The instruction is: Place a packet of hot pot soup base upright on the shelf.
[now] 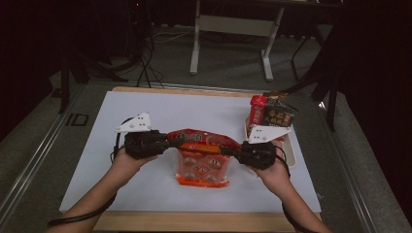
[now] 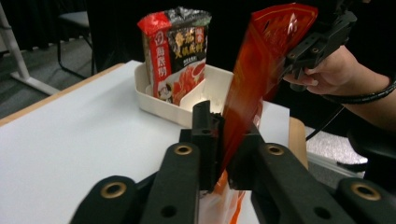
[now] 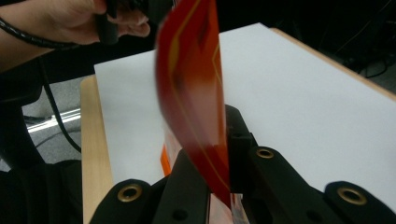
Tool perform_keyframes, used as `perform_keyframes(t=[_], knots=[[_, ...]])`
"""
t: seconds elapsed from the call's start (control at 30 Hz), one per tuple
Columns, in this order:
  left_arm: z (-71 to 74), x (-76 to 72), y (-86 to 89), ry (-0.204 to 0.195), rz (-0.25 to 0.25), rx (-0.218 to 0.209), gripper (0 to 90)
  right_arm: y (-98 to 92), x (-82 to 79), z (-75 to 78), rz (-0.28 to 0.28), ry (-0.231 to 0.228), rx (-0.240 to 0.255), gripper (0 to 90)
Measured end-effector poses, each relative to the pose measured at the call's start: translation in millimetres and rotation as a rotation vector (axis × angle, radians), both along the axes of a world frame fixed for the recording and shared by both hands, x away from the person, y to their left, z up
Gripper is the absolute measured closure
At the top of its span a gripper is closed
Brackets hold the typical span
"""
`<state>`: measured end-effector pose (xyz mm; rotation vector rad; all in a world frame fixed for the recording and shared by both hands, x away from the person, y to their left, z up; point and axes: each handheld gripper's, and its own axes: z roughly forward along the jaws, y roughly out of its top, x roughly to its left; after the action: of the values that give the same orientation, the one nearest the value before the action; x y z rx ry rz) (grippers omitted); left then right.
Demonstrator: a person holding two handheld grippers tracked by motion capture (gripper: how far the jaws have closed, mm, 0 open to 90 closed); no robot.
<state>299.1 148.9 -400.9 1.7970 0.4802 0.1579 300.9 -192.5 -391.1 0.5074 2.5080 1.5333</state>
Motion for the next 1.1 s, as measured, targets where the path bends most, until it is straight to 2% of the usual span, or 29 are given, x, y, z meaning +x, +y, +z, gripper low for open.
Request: perform_keyframes(t=[0.03,0.1,0.13,0.17,0.2,0.27,0.3,0.37,0.5,0.53,0.57,0.63,0.67,0.73,0.83,0.93,0.97,1.1], knots=[[0.8,-0.5,0.6,-0.007,0.002,-0.02,80.7,-0.3,-0.4,3.2,-0.004,0.003,0.012,90.0],[0.9,-0.3,0.8,-0.009,0.002,-0.022,79.9,-0.2,-0.4,6.3,-0.002,-0.001,0.015,90.0],[0.9,-0.3,0.8,-0.009,0.002,-0.022,79.9,0.7,-0.9,9.0,-0.008,-0.02,0.009,90.0],[-0.3,0.2,1.4,-0.015,0.019,-0.03,79.9,0.7,-0.9,9.0,-0.008,-0.02,0.009,90.0],[-0.9,0.7,1.7,-0.009,0.022,-0.032,75.6,3.7,-1.1,14.0,-0.011,-0.04,-0.011,90.0],[-1.5,0.6,3.2,-0.017,0.034,-0.047,73.6,6.4,-0.8,17.2,-0.008,-0.048,-0.018,90.0],[-1.3,0.7,4.1,-0.012,0.034,-0.063,67.1,7.8,-0.9,18.7,-0.013,-0.059,-0.024,90.0],[-1.4,1.5,5.6,-0.005,0.036,-0.067,64.0,9.5,0.7,21.8,-0.016,-0.07,-0.031,90.0],[-6.7,2.3,7.0,0.038,0.045,-0.084,36.7,9.1,3.2,28.9,-0.014,-0.065,-0.003,90.0],[-6.7,2.3,7.0,0.038,0.045,-0.084,29.8,9.1,3.2,28.9,-0.014,-0.065,-0.003,90.0],[-10.1,3.0,7.7,0.063,0.064,-0.095,29.8,8.5,3.7,31.5,-0.017,-0.069,0.002,90.0],[-13.3,1.9,7.7,0.053,0.081,-0.08,14.9,6.5,7.4,38.9,-0.027,-0.066,0.023,90.0],[-15.7,1.3,7.9,0.05,0.097,-0.068,10.8,6.1,8.0,41.0,-0.033,-0.065,0.027,90.0],[-20.2,0.6,10.3,0.029,0.095,-0.091,2.4,5.3,9.8,47.0,-0.035,-0.067,0.037,90.0],[-27.6,-1.1,13.8,0.04,0.121,-0.082,0.0,3.7,10.2,56.2,-0.053,-0.076,0.056,90.0],[-31.8,-2.7,16.2,0.043,0.125,-0.085,0.0,2.2,11.5,62.0,-0.059,-0.086,0.057,90.0],[-36.0,-5.7,18.6,0.043,0.135,-0.074,0.0,-1.4,13.6,71.3,-0.073,-0.098,0.063,90.0],[-47.1,-12.5,24.1,0.052,0.141,-0.06,0.0,-7.2,16.3,81.6,-0.103,-0.117,0.072,90.0]])
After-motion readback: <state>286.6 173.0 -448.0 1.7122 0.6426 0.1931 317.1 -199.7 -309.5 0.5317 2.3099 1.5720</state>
